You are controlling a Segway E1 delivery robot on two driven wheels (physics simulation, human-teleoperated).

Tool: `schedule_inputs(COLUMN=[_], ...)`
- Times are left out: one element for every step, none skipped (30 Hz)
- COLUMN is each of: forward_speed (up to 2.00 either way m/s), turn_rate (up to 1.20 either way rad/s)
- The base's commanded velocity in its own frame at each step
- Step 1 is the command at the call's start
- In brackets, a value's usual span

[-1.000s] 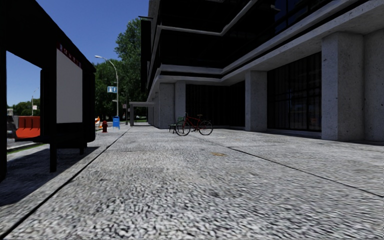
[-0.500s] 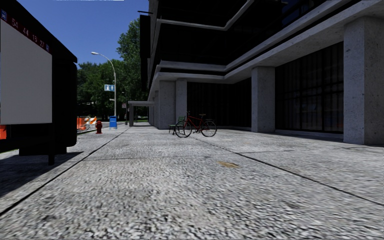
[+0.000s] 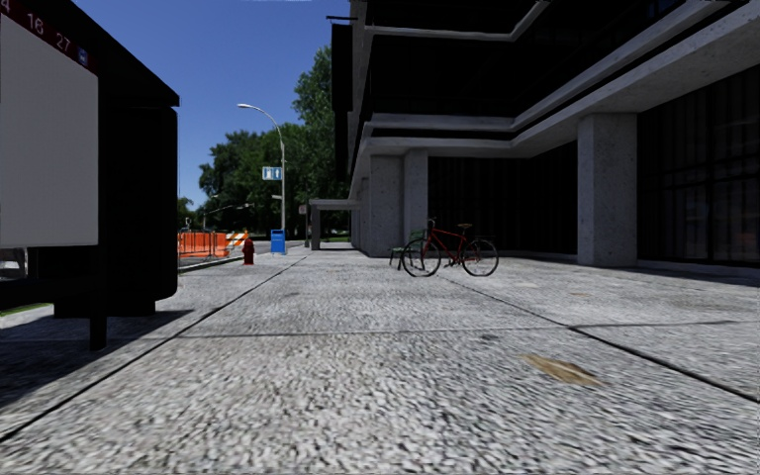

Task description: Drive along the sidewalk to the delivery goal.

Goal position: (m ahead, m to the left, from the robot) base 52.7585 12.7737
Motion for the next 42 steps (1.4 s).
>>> schedule_inputs(forward_speed=[2.0, 2.0, 2.0, 2.0, 2.0, 2.0, 2.0, 2.0, 2.0, 2.0, 2.0, 2.0, 2.0, 2.0, 2.0, 2.0, 2.0, 2.0, 2.0, 2.0, 2.0, 2.0, 2.0, 2.0, 2.0, 2.0, 2.0, 2.0, 2.0, 2.0, 2.0, 2.0, 2.0, 2.0, 2.0, 2.0, 2.0, 2.0, 2.0, 2.0, 2.0, 2.0], turn_rate=[0.42, 0.42, 0.42, 0.42, 0.42, 0.42, 0.42, 0.42, 0.42, 0.42, 0.42, 0.42, 0.42, 0.42, 0.42, 0.42, 0.31, 0.19, 0.06, 0.06, 0.0, 0.0, 0.0, 0.0, 0.0, 0.0, 0.0, 0.0, 0.0, 0.0, 0.0, 0.0, 0.0, 0.0, 0.0, 0.0, 0.0, 0.0, 0.0, 0.0, 0.0, 0.0])
